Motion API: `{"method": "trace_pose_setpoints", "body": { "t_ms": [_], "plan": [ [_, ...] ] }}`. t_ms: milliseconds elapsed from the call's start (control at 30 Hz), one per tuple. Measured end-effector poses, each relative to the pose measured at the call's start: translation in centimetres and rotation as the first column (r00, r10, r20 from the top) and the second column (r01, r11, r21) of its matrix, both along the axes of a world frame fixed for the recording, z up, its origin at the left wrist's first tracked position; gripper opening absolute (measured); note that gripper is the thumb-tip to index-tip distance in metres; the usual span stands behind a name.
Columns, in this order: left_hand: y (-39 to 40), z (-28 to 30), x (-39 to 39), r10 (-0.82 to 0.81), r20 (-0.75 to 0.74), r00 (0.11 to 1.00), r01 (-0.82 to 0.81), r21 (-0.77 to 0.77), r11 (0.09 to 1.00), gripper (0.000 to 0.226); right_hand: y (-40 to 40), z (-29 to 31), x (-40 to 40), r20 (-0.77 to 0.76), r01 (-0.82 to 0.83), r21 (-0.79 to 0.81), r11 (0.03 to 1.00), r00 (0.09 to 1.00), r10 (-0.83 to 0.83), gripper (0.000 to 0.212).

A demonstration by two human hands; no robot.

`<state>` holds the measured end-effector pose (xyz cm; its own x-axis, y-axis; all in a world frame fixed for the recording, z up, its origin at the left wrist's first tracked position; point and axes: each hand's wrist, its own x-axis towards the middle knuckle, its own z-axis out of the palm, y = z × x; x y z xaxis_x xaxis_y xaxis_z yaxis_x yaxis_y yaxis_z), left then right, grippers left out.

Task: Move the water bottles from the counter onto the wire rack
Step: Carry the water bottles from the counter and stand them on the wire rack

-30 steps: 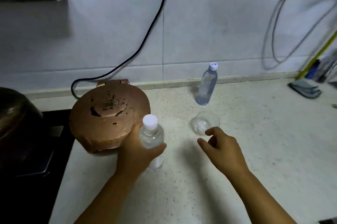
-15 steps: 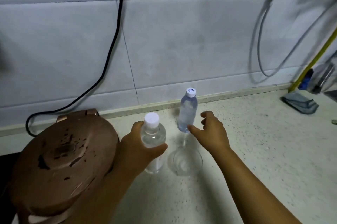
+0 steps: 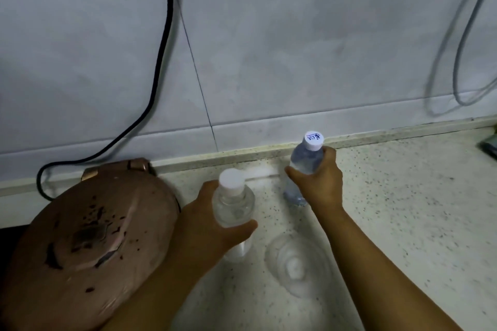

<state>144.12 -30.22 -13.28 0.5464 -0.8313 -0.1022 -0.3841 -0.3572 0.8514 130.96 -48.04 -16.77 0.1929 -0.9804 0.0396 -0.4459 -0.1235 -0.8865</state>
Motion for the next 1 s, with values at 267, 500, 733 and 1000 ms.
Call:
{"method": "trace_pose_setpoints", "body": {
  "t_ms": [267,500,733,1000],
  "plan": [
    [2.1,1.5,-1.0,0.035,0.000,0.999,-0.035,-0.014,0.999,0.066,1.6,2.8,-2.6,-0.027,0.046,-0.073,0.996,0.998,-0.048,0.063],
    [4.6,5.1,-2.6,-0.082,-0.043,0.996,0.079,-0.052,0.996,0.079,7.7,10.0,-7.0,-0.017,0.022,-0.209,0.978,1.000,-0.026,0.058],
    [10.7,8.5,-6.1,-0.180,0.030,0.983,0.182,-0.066,0.981,0.070,18.4,14.6,-12.5,-0.020,0.047,-0.246,0.968,0.998,-0.054,0.062],
    [15.9,6.4,-13.4,-0.362,0.125,0.924,0.366,-0.005,0.931,0.066,30.9,13.0,-21.4,-0.018,0.147,-0.156,0.977,0.988,-0.151,0.058]
  ]
}}
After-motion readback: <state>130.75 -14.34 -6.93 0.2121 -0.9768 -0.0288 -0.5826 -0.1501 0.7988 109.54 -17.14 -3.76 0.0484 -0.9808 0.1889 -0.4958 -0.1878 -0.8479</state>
